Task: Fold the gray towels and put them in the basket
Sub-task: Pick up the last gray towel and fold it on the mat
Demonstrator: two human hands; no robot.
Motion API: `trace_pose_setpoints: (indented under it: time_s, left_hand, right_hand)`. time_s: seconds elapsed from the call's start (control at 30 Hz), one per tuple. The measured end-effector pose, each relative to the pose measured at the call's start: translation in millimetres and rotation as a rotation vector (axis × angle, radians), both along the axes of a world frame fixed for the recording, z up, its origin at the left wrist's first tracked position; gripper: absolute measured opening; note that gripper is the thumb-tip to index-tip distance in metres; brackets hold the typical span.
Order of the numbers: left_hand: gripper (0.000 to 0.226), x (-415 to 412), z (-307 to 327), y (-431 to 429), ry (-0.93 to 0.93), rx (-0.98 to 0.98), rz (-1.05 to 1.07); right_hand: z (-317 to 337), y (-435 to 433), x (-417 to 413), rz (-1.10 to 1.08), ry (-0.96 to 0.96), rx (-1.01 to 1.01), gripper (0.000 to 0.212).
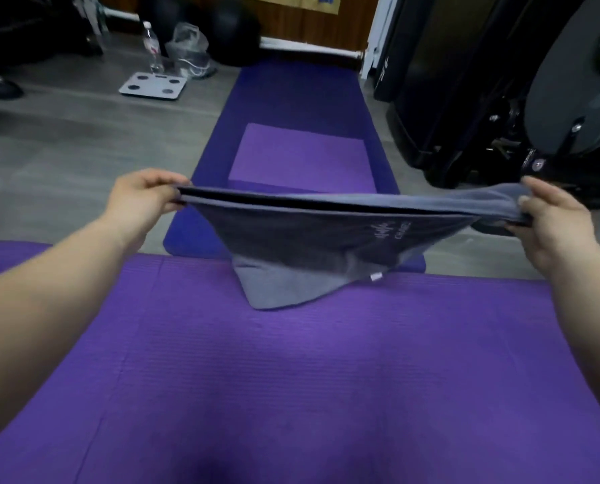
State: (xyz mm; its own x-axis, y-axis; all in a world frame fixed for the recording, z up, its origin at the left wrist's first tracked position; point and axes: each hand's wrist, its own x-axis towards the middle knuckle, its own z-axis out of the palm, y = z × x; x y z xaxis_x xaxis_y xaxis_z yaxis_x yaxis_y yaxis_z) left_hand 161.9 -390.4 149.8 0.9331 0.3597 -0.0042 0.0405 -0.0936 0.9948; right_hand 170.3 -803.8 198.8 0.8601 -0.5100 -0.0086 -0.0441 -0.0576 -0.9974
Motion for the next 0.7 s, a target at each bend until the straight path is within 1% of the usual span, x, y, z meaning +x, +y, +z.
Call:
trace_pose_setpoints:
  time_s: [0.07,0.1,0.13,0.2,0.33,0.37,0.47,0.5,0.53,0.57,0.6,0.63,0.7]
  left_hand:
    - [0.061,-24.6,-28.6,-6.4,0.072,0.051,-0.084]
    - [0.064,-38.7,-44.4,-10.9,0.121,0.066,-0.123]
    - [0.063,-52.7,-60.5,-14.8,0.177,0.082,-0.163]
    - [0.046,-80.3,-92.4,-22.8,0.295,0.119,-0.287]
    - [0.04,-116.3,-155.0,-34.7,0.573,0.287,-0.613]
    - [0.038,-123.3,-169.3,-38.3,0.651,0.359,-0.718]
    - [0.023,-137.7,-202.2,-55.4,0.88,0.529,-1.049]
    - [0.018,-140.1,-209.5,-62.6,0.938,0.554,-1.158]
    - [0.013,-139.4,-216.6,-68.7,0.981,0.584,-1.236]
    - [0.011,-134.7,-223.2,-74.3,0.995,0.631,-1.262]
    - [0.013,-126.7,-231.1,-78.1,0.971,0.687,-1.225]
    - [0.017,-115.8,-239.4,-80.5,0.906,0.752,-1.137]
    - [0.022,-89.4,-250.8,-85.8,0.734,0.838,-0.858]
  right_hand:
    - [-25.2,-9.4,-22.8,-0.005,0.06,0.027,0.033]
    - [-41.4,-14.7,-36.6,-0.013,0.106,0.035,0.036]
    - [-59.7,-21.4,-51.1,-0.027,0.155,0.041,0.037]
    - [-101.8,-37.7,-81.9,-0.061,0.268,0.05,0.037]
    - [-182.4,-61.8,-137.9,-0.071,0.536,0.042,0.033]
    - [-200.1,-65.7,-149.0,-0.051,0.606,0.012,0.036]
    - [-247.6,-82.4,-172.9,0.004,0.761,-0.095,0.058]
    - [-259.6,-89.2,-178.5,0.013,0.807,-0.137,0.061]
    - [-268.3,-96.2,-181.5,0.014,0.852,-0.192,0.057]
    - [-273.0,-102.9,-183.8,-0.007,0.905,-0.256,0.047]
    - [-277.6,-108.9,-185.0,-0.029,0.946,-0.32,0.034]
    - [-282.4,-115.3,-186.1,-0.037,0.985,-0.369,0.029]
    - [-290.2,-122.7,-187.9,-0.005,1.084,-0.514,0.043]
